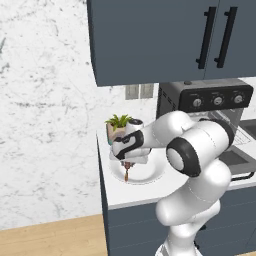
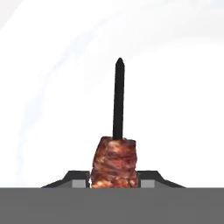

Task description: Pick up the kebab skewer and baguette bread, and place them inside the toaster oven. Close the toaster oven door and start by setting the timer.

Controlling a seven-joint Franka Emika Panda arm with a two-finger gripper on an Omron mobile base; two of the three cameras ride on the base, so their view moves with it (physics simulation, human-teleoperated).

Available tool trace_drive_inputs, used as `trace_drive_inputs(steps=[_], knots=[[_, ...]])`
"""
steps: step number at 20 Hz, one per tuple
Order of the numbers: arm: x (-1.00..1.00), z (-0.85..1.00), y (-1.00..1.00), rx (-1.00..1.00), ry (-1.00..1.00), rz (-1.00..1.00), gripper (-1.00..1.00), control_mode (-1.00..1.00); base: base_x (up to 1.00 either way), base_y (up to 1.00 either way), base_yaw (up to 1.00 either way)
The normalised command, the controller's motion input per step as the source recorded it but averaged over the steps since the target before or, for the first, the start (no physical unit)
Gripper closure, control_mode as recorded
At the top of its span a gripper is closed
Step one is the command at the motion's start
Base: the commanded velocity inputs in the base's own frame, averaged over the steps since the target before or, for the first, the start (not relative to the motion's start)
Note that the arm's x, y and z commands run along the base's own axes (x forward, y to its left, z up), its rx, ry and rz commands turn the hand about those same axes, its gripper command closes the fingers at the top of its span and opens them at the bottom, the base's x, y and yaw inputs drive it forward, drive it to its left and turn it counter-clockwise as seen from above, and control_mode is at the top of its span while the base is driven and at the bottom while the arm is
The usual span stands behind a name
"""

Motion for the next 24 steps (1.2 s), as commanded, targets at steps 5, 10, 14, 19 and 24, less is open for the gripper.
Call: trace_drive_inputs(steps=[5,10,14,19,24], knots=[[0.00,-0.16,0.00,0.00,-0.23,0.00,1.00,-1.00,0.00,0.00,0.00],[0.00,-0.26,0.00,0.00,-0.21,0.00,1.00,-1.00,0.00,0.00,0.00],[0.00,0.02,-0.12,0.08,-0.03,0.00,1.00,-1.00,0.00,0.00,0.00],[-0.14,0.57,-0.56,0.21,0.00,0.00,1.00,-1.00,0.00,0.00,0.00],[-0.23,0.59,-0.46,0.16,0.01,-0.07,1.00,-1.00,0.00,0.00,0.00]])
